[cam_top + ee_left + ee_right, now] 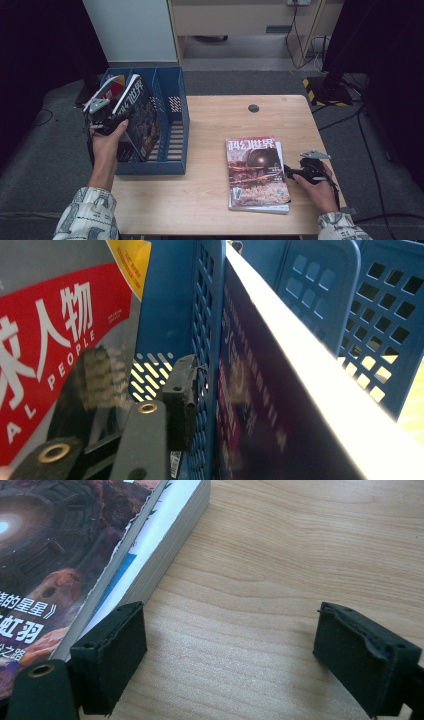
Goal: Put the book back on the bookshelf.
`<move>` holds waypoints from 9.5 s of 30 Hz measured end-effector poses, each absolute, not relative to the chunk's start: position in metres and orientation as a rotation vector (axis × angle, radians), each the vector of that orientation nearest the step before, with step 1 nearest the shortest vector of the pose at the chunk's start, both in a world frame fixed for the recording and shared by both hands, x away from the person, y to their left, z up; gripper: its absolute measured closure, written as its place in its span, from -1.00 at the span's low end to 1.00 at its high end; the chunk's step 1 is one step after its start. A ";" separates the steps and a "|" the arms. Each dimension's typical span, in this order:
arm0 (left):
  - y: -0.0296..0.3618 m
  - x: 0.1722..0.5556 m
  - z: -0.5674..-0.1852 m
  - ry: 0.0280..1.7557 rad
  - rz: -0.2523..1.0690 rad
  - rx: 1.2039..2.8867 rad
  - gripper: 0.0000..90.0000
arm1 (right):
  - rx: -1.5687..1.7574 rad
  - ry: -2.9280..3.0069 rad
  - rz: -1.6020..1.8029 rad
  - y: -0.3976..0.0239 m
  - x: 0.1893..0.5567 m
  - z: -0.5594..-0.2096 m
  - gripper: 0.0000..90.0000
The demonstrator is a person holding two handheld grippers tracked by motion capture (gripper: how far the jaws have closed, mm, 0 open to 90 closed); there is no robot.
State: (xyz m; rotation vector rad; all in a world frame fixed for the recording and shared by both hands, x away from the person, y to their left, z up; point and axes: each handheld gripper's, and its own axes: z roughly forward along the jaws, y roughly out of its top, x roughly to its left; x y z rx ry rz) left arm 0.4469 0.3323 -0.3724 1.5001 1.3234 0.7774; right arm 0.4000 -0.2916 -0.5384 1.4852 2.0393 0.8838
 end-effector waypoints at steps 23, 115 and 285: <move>0.336 0.423 -0.390 1.277 0.744 1.497 -0.08 | 1.485 2.037 0.882 -0.291 0.400 -0.539 -0.71; 0.056 0.378 -0.510 0.952 0.300 2.046 -0.42 | 1.246 2.195 1.125 -0.242 0.383 -0.518 -0.42; 0.023 0.451 -0.428 0.912 -0.052 1.964 0.80 | 1.150 2.279 1.358 -0.222 0.396 -0.512 -0.83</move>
